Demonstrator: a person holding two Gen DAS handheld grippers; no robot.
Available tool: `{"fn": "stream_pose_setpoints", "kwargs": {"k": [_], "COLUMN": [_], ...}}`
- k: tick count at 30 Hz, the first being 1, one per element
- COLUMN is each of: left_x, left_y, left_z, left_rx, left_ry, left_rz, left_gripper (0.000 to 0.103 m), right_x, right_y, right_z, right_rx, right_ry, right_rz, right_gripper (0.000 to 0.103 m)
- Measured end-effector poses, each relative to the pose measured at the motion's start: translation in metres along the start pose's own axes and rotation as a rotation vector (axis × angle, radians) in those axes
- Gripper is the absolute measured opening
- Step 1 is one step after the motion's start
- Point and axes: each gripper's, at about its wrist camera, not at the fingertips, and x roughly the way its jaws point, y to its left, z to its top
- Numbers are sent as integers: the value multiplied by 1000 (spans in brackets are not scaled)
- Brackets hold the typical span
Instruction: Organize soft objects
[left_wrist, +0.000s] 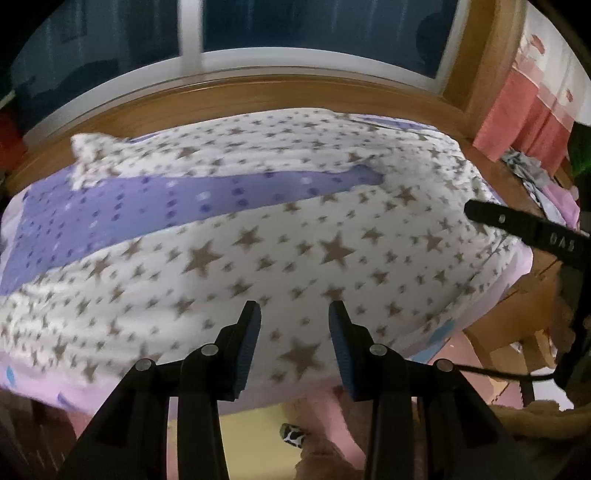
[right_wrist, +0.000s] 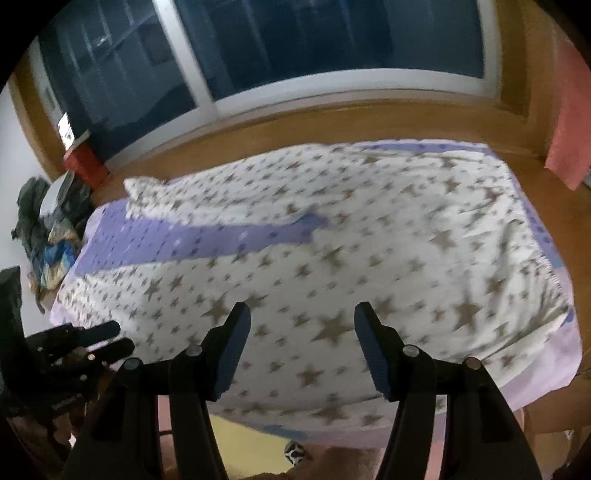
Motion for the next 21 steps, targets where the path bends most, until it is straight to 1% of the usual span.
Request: {"fn": "stream_pose_setpoints", "kwargs": {"k": [4, 8, 11, 14, 16, 21], "left_x": [-9, -11, -11, -12, -11, -6], "left_y": [19, 34, 43, 53, 60, 75], "left_z": [-9, -12, -11, -6, -2, 2], "left_rx": [-37, -74, -87, -103, -122, -149], "left_ry": [-7, -1, 12, 23, 28, 37], "left_rz": [14, 32, 53, 61, 70, 89], "left_gripper": [38, 38, 38, 38, 38, 38], "right_x": [8, 17, 30, 45, 55, 73], "right_y": [24, 38, 45, 53, 61, 77], "right_z": [-1, 2, 5, 9, 12, 15], "right_rx": [-33, -47, -29, 4, 3, -45], "right_ry": [17, 13, 20, 52, 73, 90], "right_rz": [12, 29, 40, 90, 119, 140], "right_gripper": [59, 59, 59, 59, 59, 59]}}
